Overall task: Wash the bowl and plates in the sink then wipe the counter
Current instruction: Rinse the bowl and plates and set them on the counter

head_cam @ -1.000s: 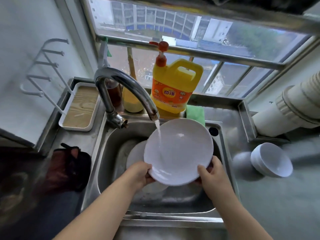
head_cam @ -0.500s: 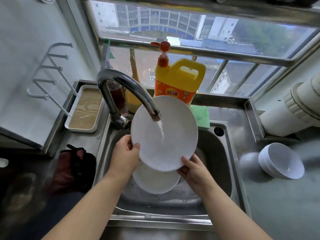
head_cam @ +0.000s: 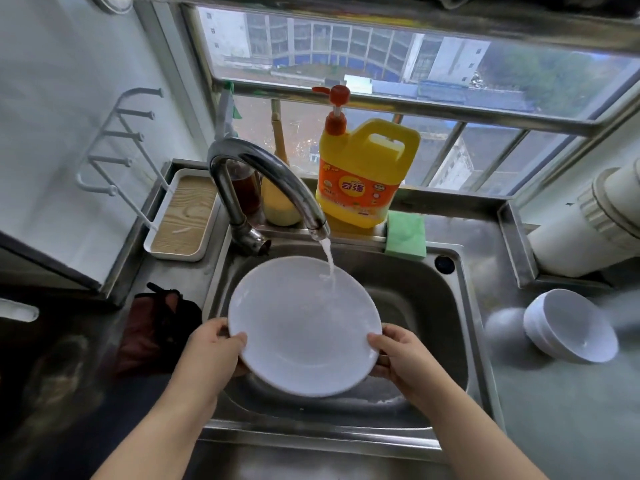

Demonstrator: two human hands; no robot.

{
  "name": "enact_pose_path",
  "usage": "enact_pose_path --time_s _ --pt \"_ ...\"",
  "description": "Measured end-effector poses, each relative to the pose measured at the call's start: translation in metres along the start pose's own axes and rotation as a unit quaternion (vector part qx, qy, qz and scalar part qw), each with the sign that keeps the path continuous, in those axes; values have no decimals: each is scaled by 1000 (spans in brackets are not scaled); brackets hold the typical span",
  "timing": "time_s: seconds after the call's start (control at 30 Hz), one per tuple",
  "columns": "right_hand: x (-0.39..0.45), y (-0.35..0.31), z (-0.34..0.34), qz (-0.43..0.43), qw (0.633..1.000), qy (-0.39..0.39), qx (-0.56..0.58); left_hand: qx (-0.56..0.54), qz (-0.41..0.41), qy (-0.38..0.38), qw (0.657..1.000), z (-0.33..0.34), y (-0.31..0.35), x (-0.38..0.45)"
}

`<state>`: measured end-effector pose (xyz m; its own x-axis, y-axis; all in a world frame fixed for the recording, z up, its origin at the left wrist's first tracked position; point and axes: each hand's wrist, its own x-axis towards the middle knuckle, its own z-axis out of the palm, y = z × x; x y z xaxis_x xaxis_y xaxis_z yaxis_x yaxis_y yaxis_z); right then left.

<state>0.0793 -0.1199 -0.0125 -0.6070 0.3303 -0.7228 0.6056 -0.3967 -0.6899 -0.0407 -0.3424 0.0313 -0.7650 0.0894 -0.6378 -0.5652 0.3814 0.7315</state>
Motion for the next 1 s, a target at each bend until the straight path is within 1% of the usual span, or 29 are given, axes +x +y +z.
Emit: enact_pose_path --time_s 0.1,0.23,0.4,0.5,0.63,0.73,0.87,1.0 --pt "-13 -3 -16 -4 998 39 -42 -10 -46 -24 999 12 -12 2" --pt "-30 -10 -38 -23 993 95 -63 -8 -92 -78 993 33 -21 -1" --pt "-49 -16 -65 -93 981 142 -95 25 -101 -141 985 63 -23 -1" --pt "-57 -18 -79 -152 969 170 -98 43 -101 -181 977 81 -23 3" --pt "-58 -13 -90 -200 953 186 -128 25 -115 -188 975 101 -17 16" --pt "-53 -8 -89 -216 952 194 -99 2 -85 -169 982 107 -5 24" --pt "-33 3 -80 -191 961 197 -42 12 -5 -129 992 99 13 33" --pt "-12 11 -61 -166 973 156 -33 42 95 -100 990 74 26 43"
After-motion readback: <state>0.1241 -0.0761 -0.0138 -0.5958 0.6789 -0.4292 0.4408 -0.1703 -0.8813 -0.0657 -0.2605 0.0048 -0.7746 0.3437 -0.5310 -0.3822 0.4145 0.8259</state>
